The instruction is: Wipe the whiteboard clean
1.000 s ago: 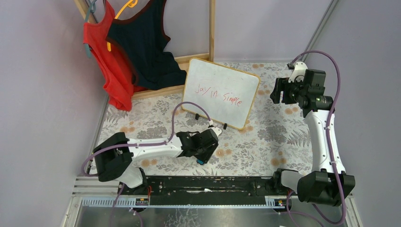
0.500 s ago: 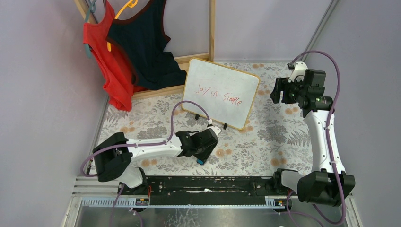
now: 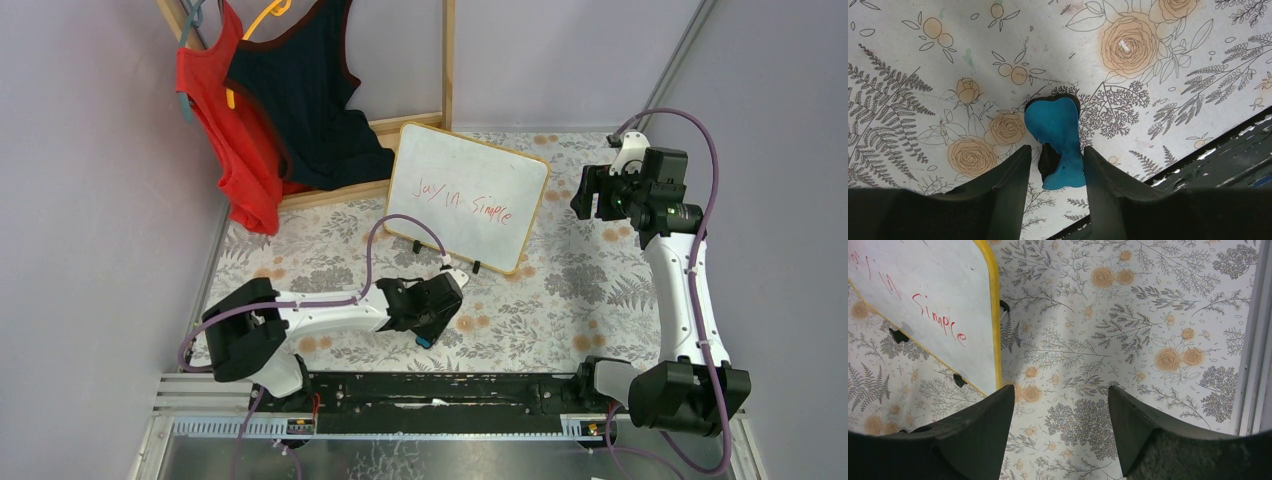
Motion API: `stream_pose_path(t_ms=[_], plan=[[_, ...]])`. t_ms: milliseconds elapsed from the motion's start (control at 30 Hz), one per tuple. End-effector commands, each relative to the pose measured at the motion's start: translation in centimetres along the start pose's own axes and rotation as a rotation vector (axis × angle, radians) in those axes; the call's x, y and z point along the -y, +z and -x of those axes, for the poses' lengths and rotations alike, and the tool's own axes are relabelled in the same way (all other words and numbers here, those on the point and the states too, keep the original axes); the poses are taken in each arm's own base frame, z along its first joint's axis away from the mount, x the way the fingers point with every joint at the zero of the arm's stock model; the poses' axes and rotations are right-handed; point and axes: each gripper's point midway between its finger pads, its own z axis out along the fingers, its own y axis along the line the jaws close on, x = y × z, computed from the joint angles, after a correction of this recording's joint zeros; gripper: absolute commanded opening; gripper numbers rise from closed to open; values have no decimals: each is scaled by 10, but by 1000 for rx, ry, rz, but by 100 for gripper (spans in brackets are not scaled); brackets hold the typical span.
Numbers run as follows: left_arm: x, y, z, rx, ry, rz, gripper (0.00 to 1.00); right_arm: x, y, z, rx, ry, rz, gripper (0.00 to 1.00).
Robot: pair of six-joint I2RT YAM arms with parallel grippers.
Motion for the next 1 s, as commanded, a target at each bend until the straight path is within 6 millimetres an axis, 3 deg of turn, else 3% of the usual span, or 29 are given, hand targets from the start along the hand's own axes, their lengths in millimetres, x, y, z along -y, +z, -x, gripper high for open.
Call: stream_pose_path(t_ms=[0, 367, 667, 867, 967], plan=[[9, 2, 14, 38, 4, -23, 42, 1, -3, 11, 46, -8, -7, 76], [9, 7, 12, 29, 5, -21, 39, 1, -3, 11, 48, -10, -7, 76], [9, 13, 7, 17, 1, -23, 22, 2, -3, 9, 46, -11, -11, 76], [11, 17, 4, 6, -1, -27, 0, 2, -3, 10, 48, -13, -13, 76], [11, 15, 5, 15, -4, -35, 0, 2, -3, 9, 45, -12, -13, 76]])
